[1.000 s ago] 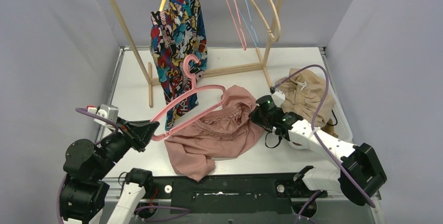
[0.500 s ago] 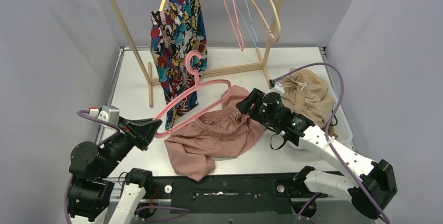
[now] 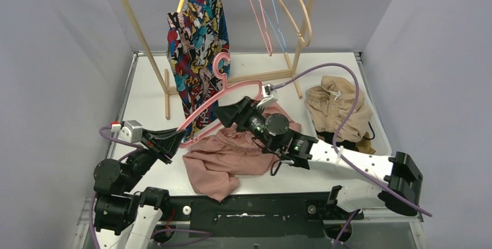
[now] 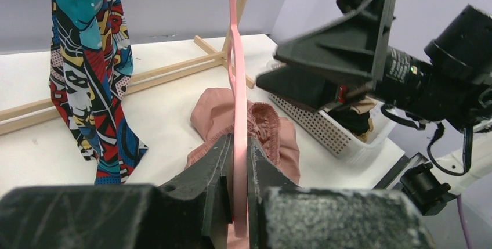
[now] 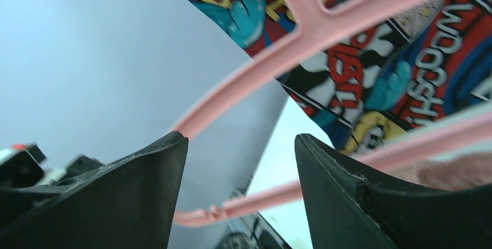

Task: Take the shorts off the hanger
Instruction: Place the hanger on the clothes rod.

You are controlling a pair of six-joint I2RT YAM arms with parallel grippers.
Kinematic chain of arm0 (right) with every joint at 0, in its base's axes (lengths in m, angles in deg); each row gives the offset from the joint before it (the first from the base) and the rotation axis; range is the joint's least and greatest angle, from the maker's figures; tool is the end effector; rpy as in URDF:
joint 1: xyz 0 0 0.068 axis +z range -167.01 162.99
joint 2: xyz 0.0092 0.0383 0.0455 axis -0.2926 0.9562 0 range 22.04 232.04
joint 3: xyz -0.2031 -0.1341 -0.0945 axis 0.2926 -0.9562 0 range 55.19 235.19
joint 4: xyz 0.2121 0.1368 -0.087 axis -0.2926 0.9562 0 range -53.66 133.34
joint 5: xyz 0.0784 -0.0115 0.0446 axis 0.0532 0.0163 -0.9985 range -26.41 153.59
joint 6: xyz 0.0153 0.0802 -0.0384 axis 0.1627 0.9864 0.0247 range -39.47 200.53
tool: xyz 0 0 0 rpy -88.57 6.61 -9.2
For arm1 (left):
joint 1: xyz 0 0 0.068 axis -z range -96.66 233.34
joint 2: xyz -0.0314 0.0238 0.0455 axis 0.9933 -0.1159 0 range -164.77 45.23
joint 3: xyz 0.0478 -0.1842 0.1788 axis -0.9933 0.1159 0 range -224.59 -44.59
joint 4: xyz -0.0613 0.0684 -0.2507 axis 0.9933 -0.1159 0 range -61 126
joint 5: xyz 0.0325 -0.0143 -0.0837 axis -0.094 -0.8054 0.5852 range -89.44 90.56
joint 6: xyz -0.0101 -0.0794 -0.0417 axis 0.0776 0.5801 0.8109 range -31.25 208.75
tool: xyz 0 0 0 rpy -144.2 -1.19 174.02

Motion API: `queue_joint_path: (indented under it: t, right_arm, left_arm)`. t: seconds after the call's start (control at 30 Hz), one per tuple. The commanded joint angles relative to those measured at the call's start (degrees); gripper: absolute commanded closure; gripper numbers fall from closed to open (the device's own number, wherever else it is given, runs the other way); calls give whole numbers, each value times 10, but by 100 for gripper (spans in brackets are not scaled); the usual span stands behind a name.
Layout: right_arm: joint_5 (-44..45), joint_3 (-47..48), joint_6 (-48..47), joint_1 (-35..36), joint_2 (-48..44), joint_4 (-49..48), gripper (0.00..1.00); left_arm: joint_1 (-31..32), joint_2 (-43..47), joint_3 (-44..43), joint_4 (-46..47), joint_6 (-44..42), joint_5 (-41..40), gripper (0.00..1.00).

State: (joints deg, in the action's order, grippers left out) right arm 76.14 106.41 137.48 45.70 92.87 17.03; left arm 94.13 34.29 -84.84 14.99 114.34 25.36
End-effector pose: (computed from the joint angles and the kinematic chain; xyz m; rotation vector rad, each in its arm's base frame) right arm 0.1745 0.2998 0.3229 0.1043 1.7745 1.4218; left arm 0.0995 -0.0534 0.3577 0.1784 1.4820 -0.8242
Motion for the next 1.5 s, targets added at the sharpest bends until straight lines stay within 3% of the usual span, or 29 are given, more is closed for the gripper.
queue_joint_path:
  t: [0.0,0.07,0.23,0.43,0.53,0.67,0.87,1.07,1.47]
  right_arm:
    - [9,62,29,3,59,-168,30]
    - [-29,83,57,3,94,-189,29]
    - [-72,103,115,4,145,-220,43]
    - [-65,107,134,3,139,-167,83]
    - [-60,97,148,0,126,-158,93]
    - [-80,100,180,-12,118,-121,96]
    - [-93,88,199,-22,105,-123,97]
    - [-133,78,226,-39,103,-139,99]
    - [-169,82,242,-49,111,-141,100]
  left_arm:
    - [-7,14,15,103,-25,18,100]
    - [-7,14,21,112,-22,31,100]
    - [-8,19,24,119,-19,41,100]
    - [-8,4,5,58,-32,23,100]
    - [-8,-6,-5,39,-34,23,94]
    - [-8,-18,-19,7,-26,39,68]
    - [-8,-65,-64,-97,-1,85,55]
    - [-8,-153,-110,-205,-14,134,52]
    - [-7,-154,-43,-142,32,132,55]
